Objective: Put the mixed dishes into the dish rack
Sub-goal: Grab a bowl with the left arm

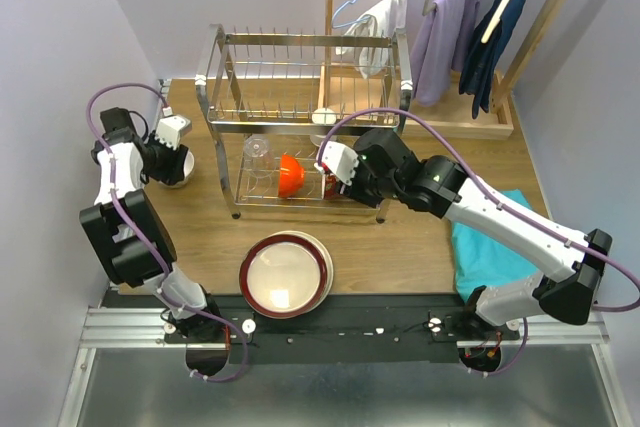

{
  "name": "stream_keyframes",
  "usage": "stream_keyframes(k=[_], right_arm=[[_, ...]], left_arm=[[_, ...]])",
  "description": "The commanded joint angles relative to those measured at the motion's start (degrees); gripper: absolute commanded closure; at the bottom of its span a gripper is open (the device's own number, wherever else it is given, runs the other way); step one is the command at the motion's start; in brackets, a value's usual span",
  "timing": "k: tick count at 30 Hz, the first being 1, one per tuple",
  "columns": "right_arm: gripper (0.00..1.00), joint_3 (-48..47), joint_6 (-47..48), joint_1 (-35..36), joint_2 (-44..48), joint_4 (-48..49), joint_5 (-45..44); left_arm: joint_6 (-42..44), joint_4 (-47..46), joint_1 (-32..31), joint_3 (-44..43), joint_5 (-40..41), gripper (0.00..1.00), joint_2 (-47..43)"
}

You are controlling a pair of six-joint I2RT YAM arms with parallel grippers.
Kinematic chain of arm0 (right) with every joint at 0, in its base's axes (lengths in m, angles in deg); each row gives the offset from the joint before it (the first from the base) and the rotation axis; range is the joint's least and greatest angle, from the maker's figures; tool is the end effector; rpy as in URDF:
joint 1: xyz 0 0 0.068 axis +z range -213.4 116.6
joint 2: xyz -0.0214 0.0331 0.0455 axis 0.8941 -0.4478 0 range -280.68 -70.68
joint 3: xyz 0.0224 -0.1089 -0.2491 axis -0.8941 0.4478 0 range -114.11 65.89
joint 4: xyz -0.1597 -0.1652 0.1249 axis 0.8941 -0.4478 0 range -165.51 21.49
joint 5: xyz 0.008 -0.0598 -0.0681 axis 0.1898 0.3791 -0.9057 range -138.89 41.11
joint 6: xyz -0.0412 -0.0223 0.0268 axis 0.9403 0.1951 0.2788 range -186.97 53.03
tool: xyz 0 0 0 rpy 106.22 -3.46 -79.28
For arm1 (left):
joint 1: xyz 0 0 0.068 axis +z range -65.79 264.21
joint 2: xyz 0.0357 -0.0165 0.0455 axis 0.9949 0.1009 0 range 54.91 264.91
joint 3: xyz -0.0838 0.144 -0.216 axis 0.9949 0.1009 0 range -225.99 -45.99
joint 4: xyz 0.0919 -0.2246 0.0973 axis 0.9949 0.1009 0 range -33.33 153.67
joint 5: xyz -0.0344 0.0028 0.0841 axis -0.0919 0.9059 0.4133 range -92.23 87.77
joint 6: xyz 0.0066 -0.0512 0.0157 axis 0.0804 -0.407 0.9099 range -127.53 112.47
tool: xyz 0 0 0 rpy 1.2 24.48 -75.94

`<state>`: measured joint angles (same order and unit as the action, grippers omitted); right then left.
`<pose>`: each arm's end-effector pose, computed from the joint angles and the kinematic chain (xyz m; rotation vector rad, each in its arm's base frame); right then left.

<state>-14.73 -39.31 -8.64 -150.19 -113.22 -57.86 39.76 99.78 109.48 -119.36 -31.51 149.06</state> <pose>0.1747 0.2377 0.3625 -1.4693 1.7963 0.0559 0.3110 0.1274 0.2516 0.6198 2.4009 -0.1818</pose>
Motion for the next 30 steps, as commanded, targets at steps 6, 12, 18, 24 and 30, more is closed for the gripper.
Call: stream_keyframes(k=[6,12,18,24,30], right_arm=[[0.47,-0.9,0.8,-1.7,-0.6,0.1,-1.8],[0.47,-0.4,1.7,-2.1,-0.7,0.7,-2.5],[0.47,-2.0,3.0,-2.5,-2.1,1.1,-3.4],[0.47,-3.0,4.2,-2.4,-4.0,1.4,-3.7],[0.46,-4.9,5.3,-2.4,-5.8,1.2,-4.3]], left_arm=[[0.3,-6.7,-2.5,-1.3,4.8,0.43,6.1],[1.1,-6.2,-4.4,-1.1,6.2,0.47,7.7],[2.0,-7.8,-6.0,0.1,10.0,0.62,8.5],[2.1,-8.2,-6.3,1.2,13.7,0.68,9.0],[1.1,-10.4,-6.3,2.0,14.3,0.7,9.8]])
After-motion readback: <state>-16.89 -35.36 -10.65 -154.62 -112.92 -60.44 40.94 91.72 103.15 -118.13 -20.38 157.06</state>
